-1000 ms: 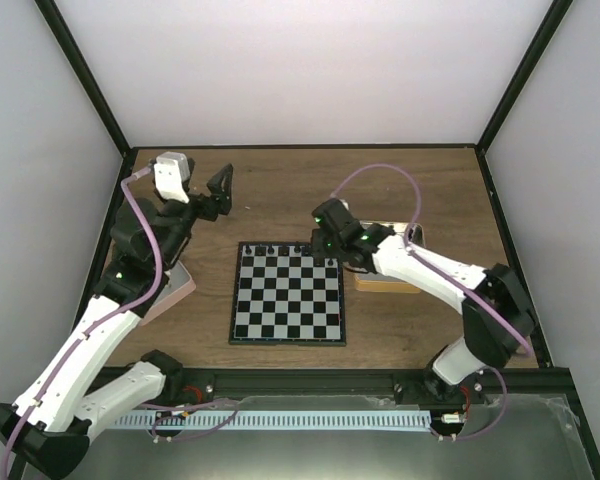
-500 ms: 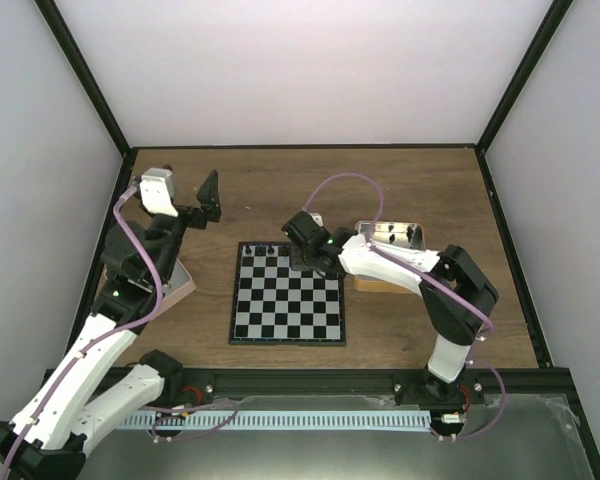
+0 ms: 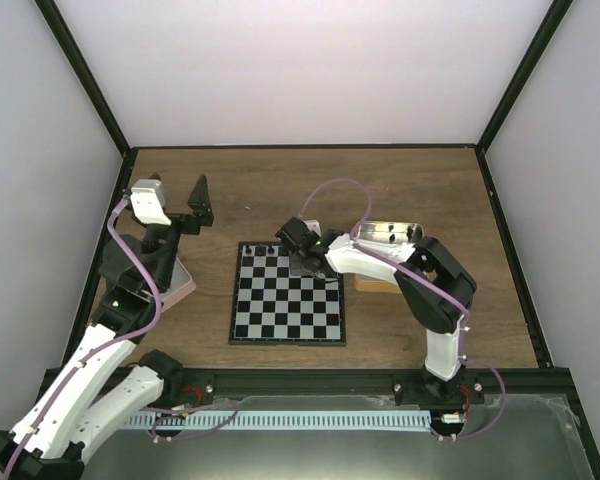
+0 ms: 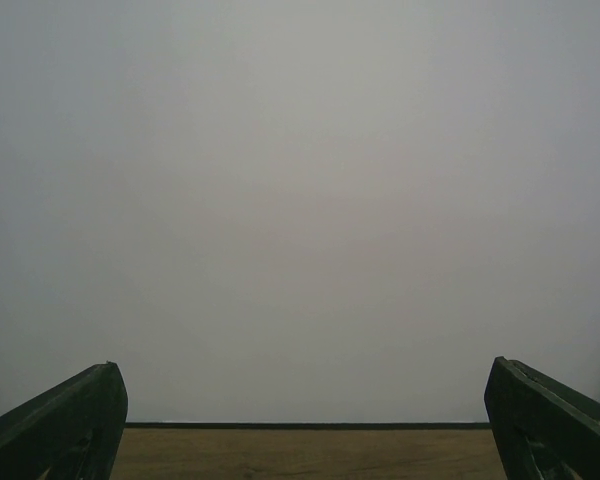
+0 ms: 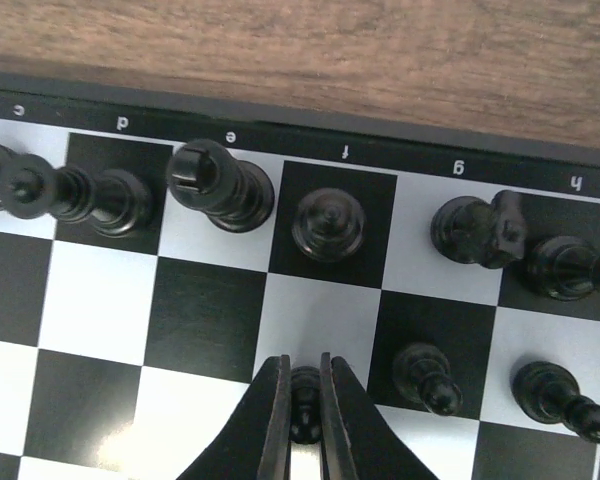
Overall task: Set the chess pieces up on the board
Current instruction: Place the chess piece on the chessboard.
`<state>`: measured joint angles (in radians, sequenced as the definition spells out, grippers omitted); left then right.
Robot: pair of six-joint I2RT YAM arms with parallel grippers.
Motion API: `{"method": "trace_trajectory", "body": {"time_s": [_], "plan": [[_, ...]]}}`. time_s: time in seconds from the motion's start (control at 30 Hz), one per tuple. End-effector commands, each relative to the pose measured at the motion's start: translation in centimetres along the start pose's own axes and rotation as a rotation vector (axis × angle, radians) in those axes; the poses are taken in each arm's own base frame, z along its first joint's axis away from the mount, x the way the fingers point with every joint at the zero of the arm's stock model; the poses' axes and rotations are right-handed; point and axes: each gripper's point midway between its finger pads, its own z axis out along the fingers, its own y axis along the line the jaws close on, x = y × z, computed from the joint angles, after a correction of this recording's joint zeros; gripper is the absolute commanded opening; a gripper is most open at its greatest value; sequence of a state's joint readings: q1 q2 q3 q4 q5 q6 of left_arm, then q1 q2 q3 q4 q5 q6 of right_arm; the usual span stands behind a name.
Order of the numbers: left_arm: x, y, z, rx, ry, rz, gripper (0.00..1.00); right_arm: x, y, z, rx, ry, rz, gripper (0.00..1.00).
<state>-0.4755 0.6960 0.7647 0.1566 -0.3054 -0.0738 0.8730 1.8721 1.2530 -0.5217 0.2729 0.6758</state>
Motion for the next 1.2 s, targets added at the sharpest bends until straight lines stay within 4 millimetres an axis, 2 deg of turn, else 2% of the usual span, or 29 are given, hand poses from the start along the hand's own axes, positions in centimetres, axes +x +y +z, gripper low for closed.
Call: {"method": "trace_trajectory", "body": {"time_s": [0.0,0.33,0.47,0.67,0.8,0.87,0.93,1.03,1.17], "plan": [[-0.4,0.5,-0.1,-0.021,-0.028,-0.007,1.0,-0.9,0.4,0.2,0.017,-0.027,0.024,0.02],[-0.1,0.5,0.0,-0.023,-0.02,-0.001,1.0,-0.6,-0.1,1.5,0.054,-0.036,0.02,0.04],[0.0,0.5,0.0,-0.024,-0.019,0.003,1.0,-0.8,0.2,1.3,0.039,-0.037,0.018,0.09],[0.2,0.5,0.1,-0.024,-0.013,0.008,1.0,-3.4,1.2,-2.1,-0.032,-0.11,0.045,0.26],[0.3,0.4,0.1,-0.021,-0.01,0.018,1.0,-5.2,1.0,-5.1,-0.046,-0.166,0.089,0.3],[0.2,0.5,0.0,-0.023,-0.012,0.02,1.0,-5.9,-0.2,-6.6,-0.03,-0.202,0.126,0.3],[0.3,0.5,0.0,-0.025,-0.011,0.02,1.0,-6.5,-2.4,-8.1,0.005,-0.241,0.184,0.31],[0.2,0.4,0.0,-0.02,-0.013,0.018,1.0,-7.2,-7.3,-9.3,0.075,-0.289,0.293,0.3],[0.2,0.4,-0.1,-0.016,-0.014,0.019,1.0,-6.5,-14.1,-9.4,0.19,-0.3,0.41,0.32]]}}
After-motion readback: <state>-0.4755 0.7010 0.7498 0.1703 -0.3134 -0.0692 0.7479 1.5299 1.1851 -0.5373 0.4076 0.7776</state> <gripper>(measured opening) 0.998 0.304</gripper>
